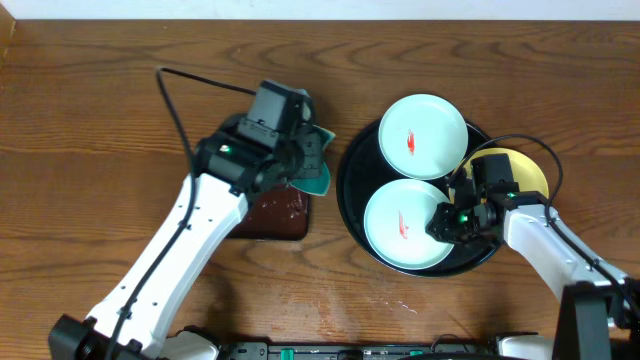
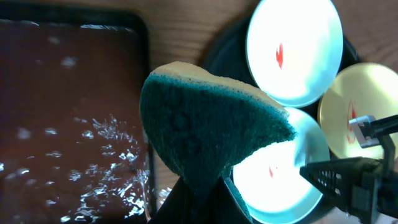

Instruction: Clean dirty plates on tray and stack at the side

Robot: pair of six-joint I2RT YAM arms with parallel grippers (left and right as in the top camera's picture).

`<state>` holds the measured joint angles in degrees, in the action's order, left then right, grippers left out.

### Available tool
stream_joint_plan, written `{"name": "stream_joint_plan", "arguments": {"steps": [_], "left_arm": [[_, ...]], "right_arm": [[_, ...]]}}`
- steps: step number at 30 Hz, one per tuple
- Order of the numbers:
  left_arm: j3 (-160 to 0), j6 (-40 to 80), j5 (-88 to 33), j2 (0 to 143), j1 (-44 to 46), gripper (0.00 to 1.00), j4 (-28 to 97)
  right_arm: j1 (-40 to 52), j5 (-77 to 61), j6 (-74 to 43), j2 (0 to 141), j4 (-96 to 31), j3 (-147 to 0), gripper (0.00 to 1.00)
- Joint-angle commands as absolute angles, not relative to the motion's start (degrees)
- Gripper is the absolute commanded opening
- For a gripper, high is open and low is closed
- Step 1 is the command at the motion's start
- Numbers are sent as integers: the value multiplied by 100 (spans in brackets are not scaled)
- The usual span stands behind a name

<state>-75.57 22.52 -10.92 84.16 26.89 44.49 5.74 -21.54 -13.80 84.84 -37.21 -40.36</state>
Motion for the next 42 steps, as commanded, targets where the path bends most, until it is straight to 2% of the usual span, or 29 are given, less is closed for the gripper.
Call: {"name": "stream_joint_plan", "arguments": {"steps": [1, 3, 6, 8, 13, 20, 23, 25, 27, 31, 36, 42], "left_arm": [[-7679, 2322, -1157, 8433, 2744, 7, 4359], [-7679, 2324, -1160, 8433, 2746, 7, 4327], [-7679, 2324, -1160, 8436, 2749, 7, 4320], [-7679, 2324, -1160, 8444, 2777, 8, 4318], [-7679, 2580, -1188, 8582, 2950, 7, 4206], [-7679, 2633, -1505, 8976, 3315, 8, 3940], [-7679, 2692, -1551, 9153, 3426, 7, 3868], [-7679, 2689, -1586, 9242, 3483, 7, 3835], [-7679, 2692, -1590, 9282, 3485, 7, 3824], [-7679, 2689, -1691, 9282, 3487, 7, 3732], [-7679, 2921, -1907, 9369, 3538, 7, 3634], [-7679, 3013, -1903, 9734, 3970, 7, 3404]], "right_arm": [[554, -2185, -1122, 7852, -4189, -4355, 31], [554, -1564, -1302, 7546, -4639, -4372, 34], [528, -550, -1704, 7338, -5312, -4362, 34], [517, -489, -1734, 7345, -5378, -4261, 34], [532, -1437, -1712, 7548, -4185, -3695, 35], [530, -1496, -1800, 8333, -3006, -3345, 23], [530, -1625, -1767, 8595, -2652, -3356, 15], [528, -1900, -1459, 8602, -2637, -3430, 19], [528, -2154, -1216, 8503, -2792, -3588, 23], [478, -2165, -1173, 8073, -3811, -4042, 24], [183, -1393, -1549, 7555, -4991, -4213, 25], [-73, -1291, -1518, 7502, -5140, -4064, 30]]}}
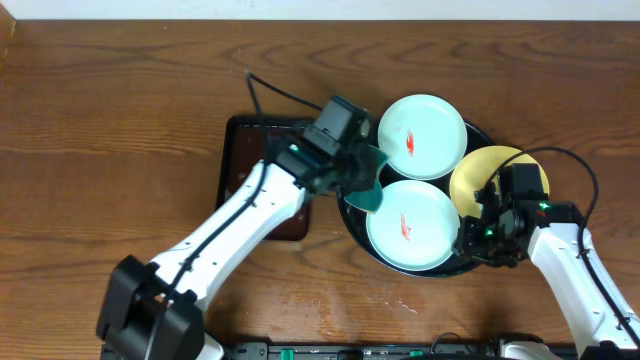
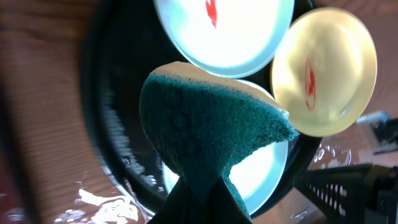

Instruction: Clean dirty plates on tray and stack at the side

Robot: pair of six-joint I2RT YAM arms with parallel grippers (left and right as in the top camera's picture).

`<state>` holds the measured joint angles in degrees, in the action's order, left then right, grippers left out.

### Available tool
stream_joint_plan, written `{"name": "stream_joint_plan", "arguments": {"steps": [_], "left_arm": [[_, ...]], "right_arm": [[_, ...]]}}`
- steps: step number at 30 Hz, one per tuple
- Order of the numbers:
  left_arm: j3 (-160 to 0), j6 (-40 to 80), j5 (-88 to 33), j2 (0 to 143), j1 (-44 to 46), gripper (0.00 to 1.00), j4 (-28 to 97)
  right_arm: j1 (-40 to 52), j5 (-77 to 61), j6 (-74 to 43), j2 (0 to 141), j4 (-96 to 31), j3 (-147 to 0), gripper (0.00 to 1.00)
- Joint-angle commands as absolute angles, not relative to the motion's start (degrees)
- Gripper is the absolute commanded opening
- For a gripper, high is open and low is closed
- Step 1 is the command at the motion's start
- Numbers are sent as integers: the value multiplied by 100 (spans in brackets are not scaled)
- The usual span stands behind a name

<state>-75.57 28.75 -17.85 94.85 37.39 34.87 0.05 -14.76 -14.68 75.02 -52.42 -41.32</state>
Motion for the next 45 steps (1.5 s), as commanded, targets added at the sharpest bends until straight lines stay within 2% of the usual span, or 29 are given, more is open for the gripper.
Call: {"name": "stream_joint_plan", "arguments": {"steps": [1, 10, 12, 15, 16, 21, 28, 39, 42, 45], "left_arm": [[-7679, 3070, -1903, 9802, 4029, 8, 3363], [-7679, 3142, -1900, 10020, 4145, 8, 3181], [-7679, 3140, -1900, 10020, 4145, 8, 3181], [-7679, 3138, -1898, 10020, 4143, 7, 3179], [-7679, 3138, -1883, 10020, 4143, 8, 3179], [-7679, 3118, -1682, 10033, 4145, 7, 2967], [-7679, 3437, -1730, 10479, 4285, 7, 2521], [-7679, 3824, -2394, 11627, 4674, 7, 2366], [-7679, 3802, -2001, 11681, 4617, 8, 2530], [-7708, 3800, -978, 11671, 4512, 7, 2945]], "right_arm": [[-71, -1295, -1518, 7502, -5013, -3988, 31], [-67, -1638, -1627, 7714, -3306, -3024, 27], [-64, -1820, -1566, 7835, -2917, -2939, 23], [-58, -2314, -1463, 7983, -2281, -2947, 4], [-40, -2338, -1603, 8007, -2228, -2989, 1], [82, -2060, -1671, 8016, -2711, -3350, 1], [123, -1933, -1673, 8016, -2663, -3391, 1], [386, -1219, -2742, 8027, -2613, -3385, 1], [443, -1203, -2707, 8029, -2536, -3385, 1], [460, -1203, -2652, 8029, -2517, -3385, 1]]}}
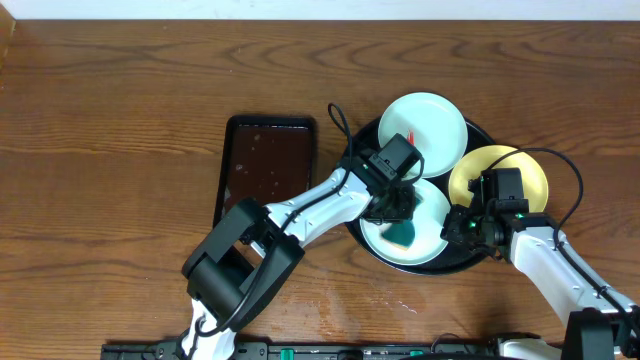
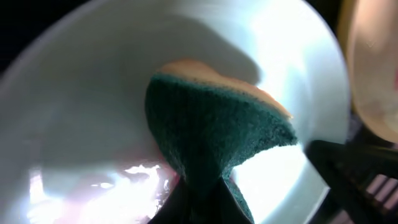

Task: Clean dirty plates on tray and stack at the side
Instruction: 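Scrub the lower green plate with sponge while right gripper holds rim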

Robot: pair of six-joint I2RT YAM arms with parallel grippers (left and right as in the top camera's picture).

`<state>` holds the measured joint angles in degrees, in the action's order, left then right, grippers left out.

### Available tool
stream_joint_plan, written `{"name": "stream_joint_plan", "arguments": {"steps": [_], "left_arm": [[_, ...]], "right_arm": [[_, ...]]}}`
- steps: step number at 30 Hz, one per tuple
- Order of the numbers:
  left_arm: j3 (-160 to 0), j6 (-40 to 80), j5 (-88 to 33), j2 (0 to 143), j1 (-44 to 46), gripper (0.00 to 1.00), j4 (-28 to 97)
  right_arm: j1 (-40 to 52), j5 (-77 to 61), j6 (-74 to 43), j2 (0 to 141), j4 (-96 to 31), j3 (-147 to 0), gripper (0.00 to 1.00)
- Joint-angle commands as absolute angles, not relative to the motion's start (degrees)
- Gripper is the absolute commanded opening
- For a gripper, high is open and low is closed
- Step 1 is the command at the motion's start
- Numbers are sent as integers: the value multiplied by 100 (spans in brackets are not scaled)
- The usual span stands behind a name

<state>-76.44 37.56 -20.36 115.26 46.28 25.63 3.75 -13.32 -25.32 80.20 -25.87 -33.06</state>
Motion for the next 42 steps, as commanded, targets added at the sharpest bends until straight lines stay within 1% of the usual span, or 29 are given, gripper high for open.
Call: {"name": "stream_joint_plan", "arguments": {"steps": [1, 4, 6, 9, 11, 16, 19, 24, 28, 31, 34, 39, 42], "left_arm": [[-7741, 3782, -652, 11671, 4477, 7, 3120], [-7896, 3522, 108, 11671, 4381, 7, 3616], [-7992, 3356, 408, 11671, 4344, 8, 3798], [-8049, 3214, 447, 11671, 4353, 7, 3765], [-8049, 3214, 67, 11695, 4383, 8, 3614], [-8049, 3199, -2032, 11907, 4493, 8, 2832], [-8049, 3199, -2954, 12108, 4637, 7, 2408], [-8053, 3111, -3247, 12204, 4794, 7, 2257], [-8090, 2749, -3968, 12191, 4799, 7, 2171], [-8090, 2591, -4115, 12193, 4799, 7, 2265], [-8090, 2622, -3684, 12193, 4753, 8, 2541], [-8099, 3227, -1127, 12182, 4512, 7, 3323], [-8243, 3332, 176, 12178, 4386, 7, 3787]], "right_arm": [[460, -1203, -2650, 8027, -2517, -3385, 1], [460, -1201, -2648, 8029, -2523, -3376, 1], [460, -1192, -2648, 8029, -2519, -3369, 1], [460, -1074, -2650, 8029, -2523, -3363, 1], [460, -1050, -2650, 8029, -2521, -3363, 1], [460, -1052, -2652, 8029, -2506, -3363, 1], [460, -1052, -2652, 8029, -2499, -3363, 1], [460, -1052, -2652, 8029, -2504, -3363, 1], [460, -1052, -2652, 8029, -2502, -3363, 1], [460, -1052, -2652, 8029, -2502, -3363, 1], [460, -1055, -2652, 8029, -2504, -3363, 1], [460, -1055, -2652, 8029, -2504, -3363, 1], [460, -1052, -2652, 8029, -2504, -3363, 1]]}}
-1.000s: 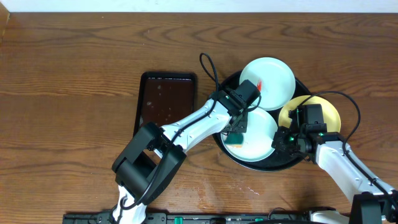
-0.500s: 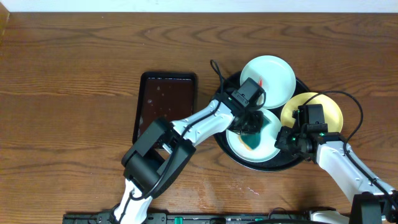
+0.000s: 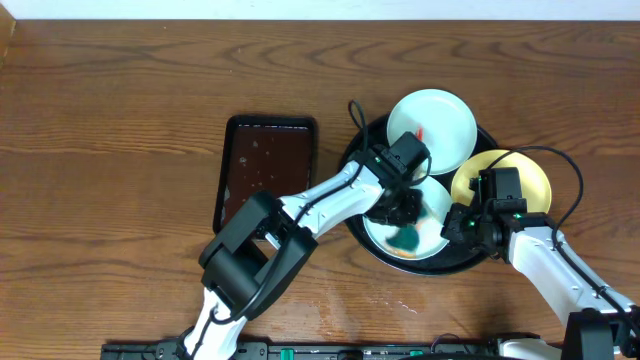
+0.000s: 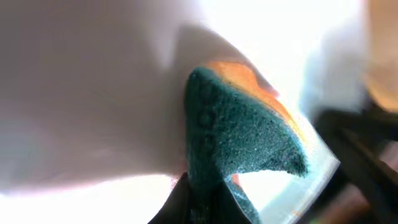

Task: Clean dirty plates on tray and stack at the side
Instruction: 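Scrub the lower green plate with sponge while right gripper holds rim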

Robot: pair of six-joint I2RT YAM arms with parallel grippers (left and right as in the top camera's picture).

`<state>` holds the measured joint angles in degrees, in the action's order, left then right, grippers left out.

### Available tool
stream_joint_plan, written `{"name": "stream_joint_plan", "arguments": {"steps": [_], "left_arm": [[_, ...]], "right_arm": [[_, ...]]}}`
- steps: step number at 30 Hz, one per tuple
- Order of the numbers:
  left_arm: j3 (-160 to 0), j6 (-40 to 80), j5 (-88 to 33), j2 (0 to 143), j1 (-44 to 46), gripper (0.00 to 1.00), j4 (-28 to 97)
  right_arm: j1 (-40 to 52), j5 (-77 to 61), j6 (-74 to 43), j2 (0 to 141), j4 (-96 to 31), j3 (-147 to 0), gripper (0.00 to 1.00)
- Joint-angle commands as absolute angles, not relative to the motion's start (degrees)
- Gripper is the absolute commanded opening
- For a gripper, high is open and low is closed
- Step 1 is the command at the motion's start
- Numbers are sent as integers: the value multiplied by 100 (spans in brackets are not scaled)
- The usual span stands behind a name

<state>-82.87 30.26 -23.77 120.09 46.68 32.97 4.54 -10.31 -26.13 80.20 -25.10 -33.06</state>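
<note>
A round black tray [image 3: 352,190] carries two pale green plates and a yellow plate [image 3: 520,172]. The far green plate [image 3: 435,125] bears a red smear. My left gripper [image 3: 404,218] is shut on a green sponge [image 3: 405,239], yellow on its back, and presses it onto the near green plate [image 3: 432,212]. In the left wrist view the sponge [image 4: 239,134] lies flat on the plate's white surface [image 4: 93,93], my left gripper [image 4: 202,200] pinching its base. My right gripper [image 3: 455,224] sits at that plate's right rim; whether it grips the rim cannot be seen.
A black rectangular tray [image 3: 266,128] holding water lies left of the round tray. The right arm's cable [image 3: 560,160] loops over the yellow plate. Brown wooden table [image 3: 120,110] surrounds everything.
The sponge has shifted a little toward the near edge of the near green plate, still pressed on it. The right gripper stays at the plate's right rim.
First the left gripper held the sponge above the water tray. Then it carried it over the round tray's left side. Later the sponge was pressed on the near green plate, whose red smear no longer showed, and now it sits lower on that plate.
</note>
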Motion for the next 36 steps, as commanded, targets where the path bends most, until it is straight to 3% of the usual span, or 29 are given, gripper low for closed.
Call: {"name": "stream_joint_plan", "arguments": {"steps": [1, 5, 10, 13, 18, 23, 30, 36], "left_arm": [[-8350, 3332, 620, 12178, 4357, 8, 3988], [-8814, 3262, 1791, 12178, 4346, 8, 4617], [-9037, 3026, 1848, 12178, 4346, 7, 4648], [-9035, 3022, 1278, 12208, 4344, 7, 4453], [-9032, 2722, -1774, 12381, 4375, 8, 3691], [-9030, 2720, -3332, 12523, 4574, 8, 3258], [-9024, 2508, -3380, 12527, 4987, 7, 3269], [-9024, 2700, -2882, 12527, 4827, 7, 3553]], "right_arm": [[460, -1052, -2650, 8029, -2504, -3363, 1], [460, -1052, -2650, 8029, -2504, -3363, 1], [460, -1052, -2652, 8029, -2502, -3363, 1], [460, -1052, -2652, 8029, -2504, -3363, 1], [460, -1055, -2652, 8029, -2467, -3363, 1], [460, -1055, -2652, 8029, -2445, -3363, 1], [460, -1057, -2652, 8029, -2449, -3363, 1], [460, -1057, -2652, 8029, -2449, -3363, 1]]}}
